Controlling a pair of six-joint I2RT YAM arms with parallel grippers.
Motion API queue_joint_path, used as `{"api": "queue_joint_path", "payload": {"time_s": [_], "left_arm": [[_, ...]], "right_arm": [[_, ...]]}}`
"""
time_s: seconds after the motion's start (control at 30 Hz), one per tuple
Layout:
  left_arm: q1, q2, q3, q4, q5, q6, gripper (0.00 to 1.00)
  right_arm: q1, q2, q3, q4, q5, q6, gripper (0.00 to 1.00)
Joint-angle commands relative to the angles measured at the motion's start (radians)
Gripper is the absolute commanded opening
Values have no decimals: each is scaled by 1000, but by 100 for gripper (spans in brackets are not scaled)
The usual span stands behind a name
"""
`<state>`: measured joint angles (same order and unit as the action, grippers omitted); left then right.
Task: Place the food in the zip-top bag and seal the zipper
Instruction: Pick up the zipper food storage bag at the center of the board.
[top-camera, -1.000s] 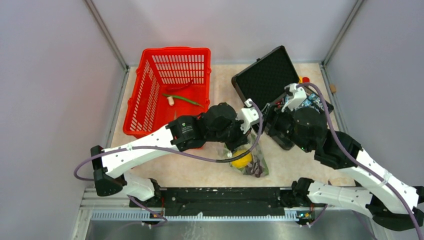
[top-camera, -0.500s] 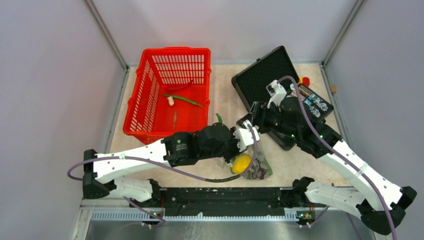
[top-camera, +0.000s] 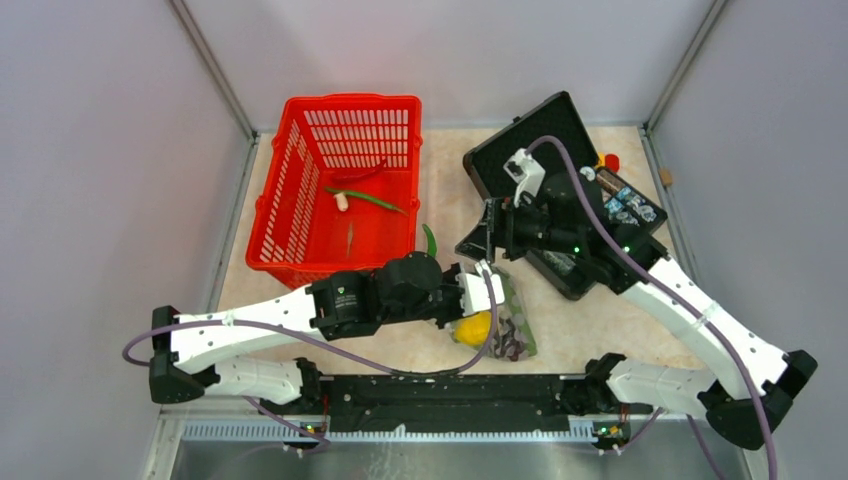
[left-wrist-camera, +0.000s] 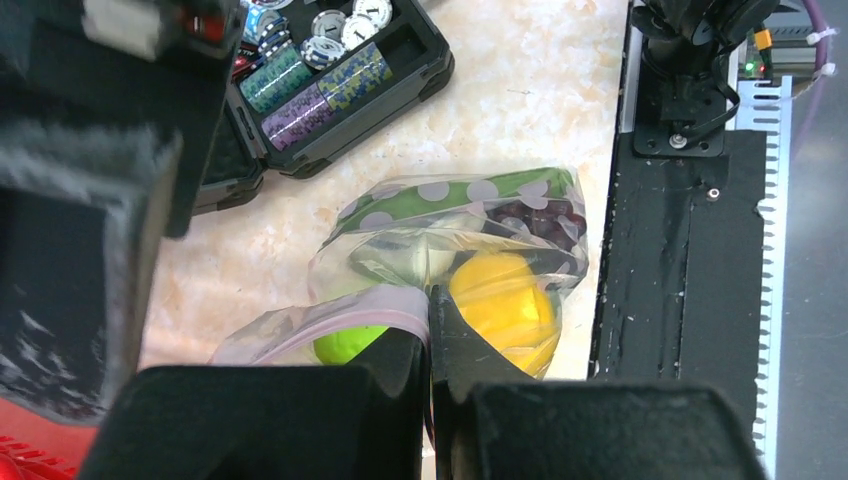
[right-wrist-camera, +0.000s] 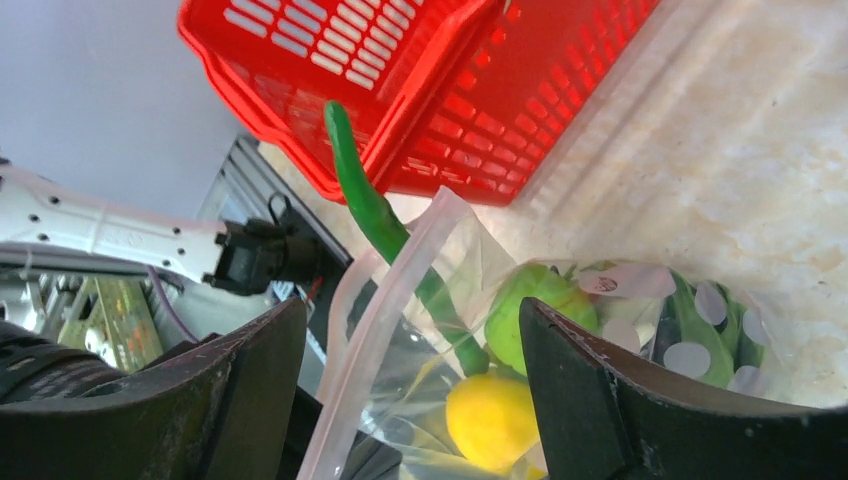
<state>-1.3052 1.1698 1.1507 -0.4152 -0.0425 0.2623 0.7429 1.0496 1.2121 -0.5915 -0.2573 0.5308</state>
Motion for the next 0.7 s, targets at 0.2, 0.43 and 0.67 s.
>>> {"api": "queue_joint_path", "payload": {"time_s": [0.2,0.43,0.67], "left_arm": [[0,-44,39,49,-72,84,0],[0,-38,52,50,-88,107,0],[0,-53,36,60,-113,117,0]], "right_arm": [[-8,82,39,-77,-79,-83,68],[-8,145,58,-127,-121,-165,66],[-8,200,76,-138,-119,-202,18]]}}
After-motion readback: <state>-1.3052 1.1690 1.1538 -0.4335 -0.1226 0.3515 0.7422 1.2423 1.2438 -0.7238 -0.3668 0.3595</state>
